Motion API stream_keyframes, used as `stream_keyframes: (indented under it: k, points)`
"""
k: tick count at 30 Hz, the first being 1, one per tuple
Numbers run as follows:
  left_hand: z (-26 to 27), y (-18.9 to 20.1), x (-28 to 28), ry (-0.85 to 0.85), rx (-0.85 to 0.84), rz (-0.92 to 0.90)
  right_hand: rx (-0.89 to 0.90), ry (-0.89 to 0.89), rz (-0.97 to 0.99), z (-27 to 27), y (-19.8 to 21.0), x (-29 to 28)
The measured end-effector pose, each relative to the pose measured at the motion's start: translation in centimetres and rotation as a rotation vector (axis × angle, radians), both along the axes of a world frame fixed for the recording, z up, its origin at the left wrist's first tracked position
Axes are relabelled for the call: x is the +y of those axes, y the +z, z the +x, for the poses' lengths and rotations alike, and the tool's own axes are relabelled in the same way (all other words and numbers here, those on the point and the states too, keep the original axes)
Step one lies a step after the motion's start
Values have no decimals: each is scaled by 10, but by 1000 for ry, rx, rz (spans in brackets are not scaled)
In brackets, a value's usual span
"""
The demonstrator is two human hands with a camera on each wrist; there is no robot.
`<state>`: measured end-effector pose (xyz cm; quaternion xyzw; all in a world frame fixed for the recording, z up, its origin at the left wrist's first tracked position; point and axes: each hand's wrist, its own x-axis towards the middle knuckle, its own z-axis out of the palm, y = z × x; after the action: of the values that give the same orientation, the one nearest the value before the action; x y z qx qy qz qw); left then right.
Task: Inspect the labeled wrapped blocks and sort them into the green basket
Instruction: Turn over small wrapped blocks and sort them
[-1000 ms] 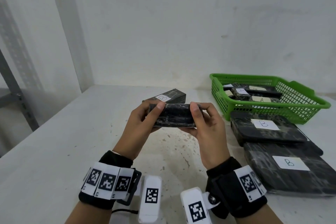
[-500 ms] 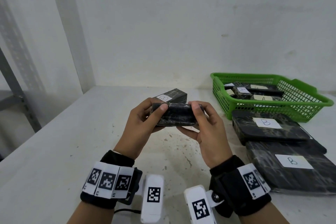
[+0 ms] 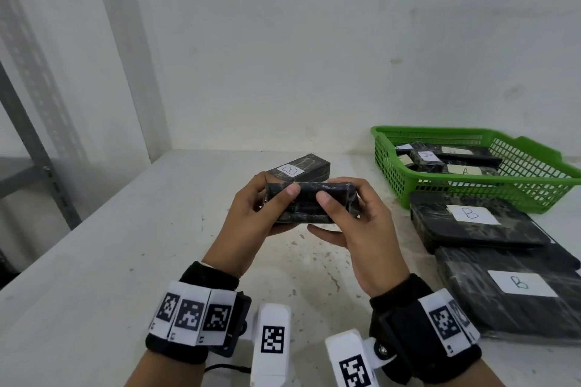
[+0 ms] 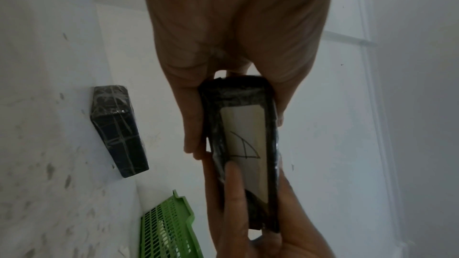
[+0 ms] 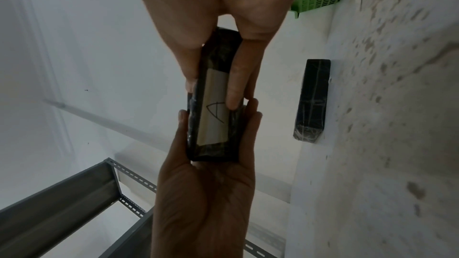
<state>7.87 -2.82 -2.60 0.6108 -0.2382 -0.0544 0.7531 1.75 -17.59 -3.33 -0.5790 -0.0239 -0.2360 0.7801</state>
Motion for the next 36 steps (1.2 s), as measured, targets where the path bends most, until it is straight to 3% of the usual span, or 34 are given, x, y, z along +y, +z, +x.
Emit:
stream_keyframes:
  k: [9, 15, 23, 31, 36]
  points:
    - [-3, 1, -3, 29, 15, 34, 5, 42, 28, 0, 1, 1]
    - [-4, 3, -1, -26, 32, 28, -27, -40, 29, 1, -1, -1]
    - [-3, -1, -3, 49, -16, 91, 58, 42, 86, 6, -4, -2]
    - [-2, 0, -3, 99, 46, 162, -26, 10, 110, 5, -3, -3]
    - [-4, 3, -2, 60, 42, 37, -9, 66, 117, 5, 1, -5]
